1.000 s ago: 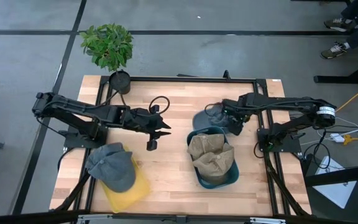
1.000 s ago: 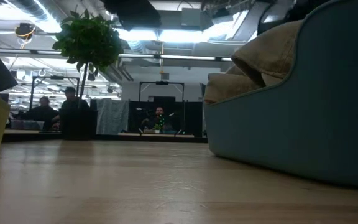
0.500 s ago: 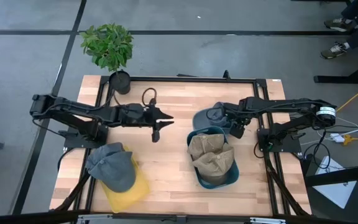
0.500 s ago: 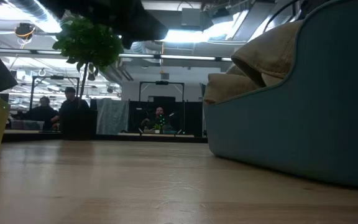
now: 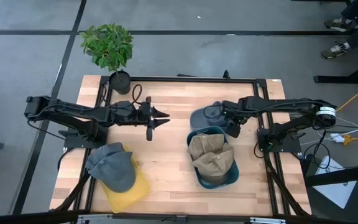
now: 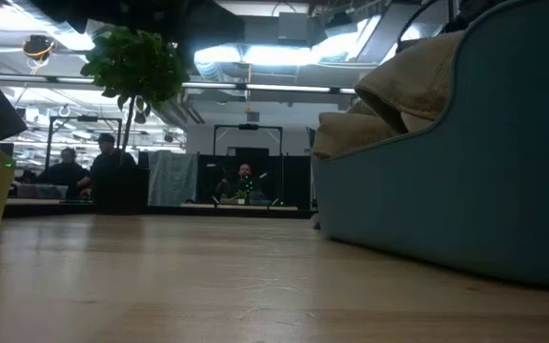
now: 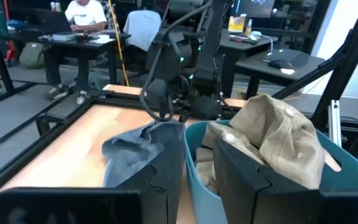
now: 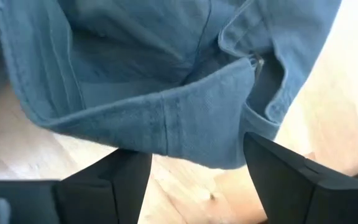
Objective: Pick & Place hat
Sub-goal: Put the blue cap into the yellow bin
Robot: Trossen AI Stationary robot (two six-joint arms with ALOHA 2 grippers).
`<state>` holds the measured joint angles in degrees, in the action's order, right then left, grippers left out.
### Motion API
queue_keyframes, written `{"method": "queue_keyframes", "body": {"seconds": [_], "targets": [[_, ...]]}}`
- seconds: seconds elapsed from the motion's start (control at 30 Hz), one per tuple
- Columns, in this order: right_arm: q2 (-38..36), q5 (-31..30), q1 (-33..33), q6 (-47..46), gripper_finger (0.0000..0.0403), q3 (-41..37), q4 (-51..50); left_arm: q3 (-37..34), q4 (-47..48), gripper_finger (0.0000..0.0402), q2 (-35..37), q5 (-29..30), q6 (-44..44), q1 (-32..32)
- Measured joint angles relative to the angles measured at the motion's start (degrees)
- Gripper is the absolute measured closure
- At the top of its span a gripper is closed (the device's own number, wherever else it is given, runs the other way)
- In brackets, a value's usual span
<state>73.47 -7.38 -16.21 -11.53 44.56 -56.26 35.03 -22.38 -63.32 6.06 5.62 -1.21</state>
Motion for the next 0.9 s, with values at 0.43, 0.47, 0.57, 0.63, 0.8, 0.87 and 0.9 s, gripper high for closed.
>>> {"method": "queue_keyframes", "body": {"seconds": [0.43, 0.47, 0.57, 0.63, 0.8, 0.87, 0.9], "targets": [[0.0, 8.5, 0.0, 2.6, 0.0326, 3.0, 0.4, 0.0, 3.0, 0.0315, 0.4, -0.4, -0.3, 0.0], [0.0, 8.5, 0.0, 2.6, 0.0349, 3.0, 0.7, 0.0, 3.3, 0.0315, 0.4, -0.4, -0.3, 0.0], [0.0, 8.5, 0.0, 3.2, 0.0391, 3.0, 1.8, 0.0, 3.8, 0.0315, 0.4, -0.8, -0.3, 0.0], [0.0, 8.5, 0.0, 3.2, 0.0387, 3.0, 3.3, 0.0, 4.0, 0.0316, 0.4, -1.6, -0.3, 0.0], [0.0, 8.5, 0.0, 2.5, 0.0395, 5.0, 9.2, 0.0, 4.2, 0.0315, 0.4, -1.9, -0.4, 0.0], [0.0, 8.5, 0.0, 2.5, 0.0396, 7.4, 11.3, 0.0, 4.2, 0.0315, 0.4, -1.9, -0.4, 0.0], [0.0, 8.5, 0.0, 2.6, 0.0395, 8.7, 11.8, 0.0, 4.2, 0.0315, 0.4, -1.9, -0.4, 0.0]]}}
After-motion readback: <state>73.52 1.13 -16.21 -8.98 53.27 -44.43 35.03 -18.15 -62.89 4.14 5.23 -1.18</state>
